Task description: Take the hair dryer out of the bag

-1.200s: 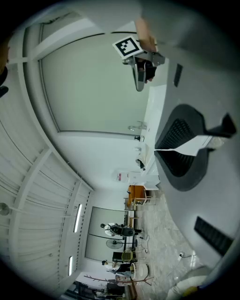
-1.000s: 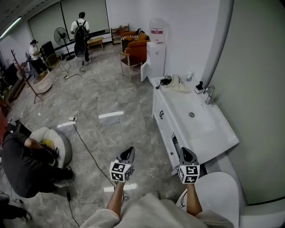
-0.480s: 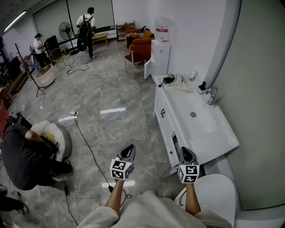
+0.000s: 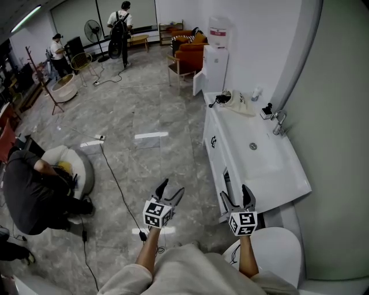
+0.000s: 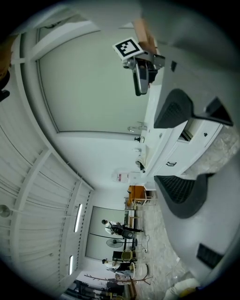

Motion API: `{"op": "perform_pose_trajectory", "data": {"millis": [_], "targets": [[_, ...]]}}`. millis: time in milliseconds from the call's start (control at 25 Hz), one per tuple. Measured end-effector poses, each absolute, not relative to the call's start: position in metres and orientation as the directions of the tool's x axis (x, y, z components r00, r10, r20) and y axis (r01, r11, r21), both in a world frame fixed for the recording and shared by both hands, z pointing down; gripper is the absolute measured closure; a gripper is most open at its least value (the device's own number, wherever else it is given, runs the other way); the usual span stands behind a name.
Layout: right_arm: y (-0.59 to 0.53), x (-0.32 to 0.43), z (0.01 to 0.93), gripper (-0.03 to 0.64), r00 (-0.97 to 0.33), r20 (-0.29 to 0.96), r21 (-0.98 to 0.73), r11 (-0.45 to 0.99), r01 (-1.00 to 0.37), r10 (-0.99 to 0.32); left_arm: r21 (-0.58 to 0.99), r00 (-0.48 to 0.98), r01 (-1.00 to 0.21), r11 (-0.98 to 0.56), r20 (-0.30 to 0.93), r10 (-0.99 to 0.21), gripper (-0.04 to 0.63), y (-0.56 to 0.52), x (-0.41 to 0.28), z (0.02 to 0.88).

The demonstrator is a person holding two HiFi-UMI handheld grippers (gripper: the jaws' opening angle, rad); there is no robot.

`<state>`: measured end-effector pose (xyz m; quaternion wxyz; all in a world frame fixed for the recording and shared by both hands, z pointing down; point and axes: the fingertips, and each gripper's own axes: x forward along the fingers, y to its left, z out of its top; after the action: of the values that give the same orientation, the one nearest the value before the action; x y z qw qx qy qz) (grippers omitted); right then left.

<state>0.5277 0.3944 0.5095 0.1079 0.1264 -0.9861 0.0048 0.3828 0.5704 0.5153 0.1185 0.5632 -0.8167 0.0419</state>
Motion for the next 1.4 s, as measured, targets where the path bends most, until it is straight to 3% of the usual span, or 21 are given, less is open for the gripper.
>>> {"op": "perform_pose_trajectory", "data": {"millis": [40, 640, 1400], "targets": [[0.394, 0.527, 0.510, 0.243, -0.947, 0.216, 0.018, 0.970, -0.242, -0.240, 0.063, -0.340, -0.929, 0.365, 0.240, -0.909, 0.302, 0.569, 0.384, 0.516], [0.374, 0.491, 0.527, 0.245, -0.947, 0.233, 0.028, 0.975, -0.221, -0.222, 0.055, -0.350, -0.926, 0.374, 0.247, -0.904, 0.304, 0.552, 0.355, 0.530], [0.294, 0.327, 0.506, 0.245, -0.921, 0.232, 0.072, 0.950, -0.303, -0.312, 0.071, -0.266, -0.955, 0.287, 0.211, -0.940, 0.304, 0.460, 0.174, 0.515]]}}
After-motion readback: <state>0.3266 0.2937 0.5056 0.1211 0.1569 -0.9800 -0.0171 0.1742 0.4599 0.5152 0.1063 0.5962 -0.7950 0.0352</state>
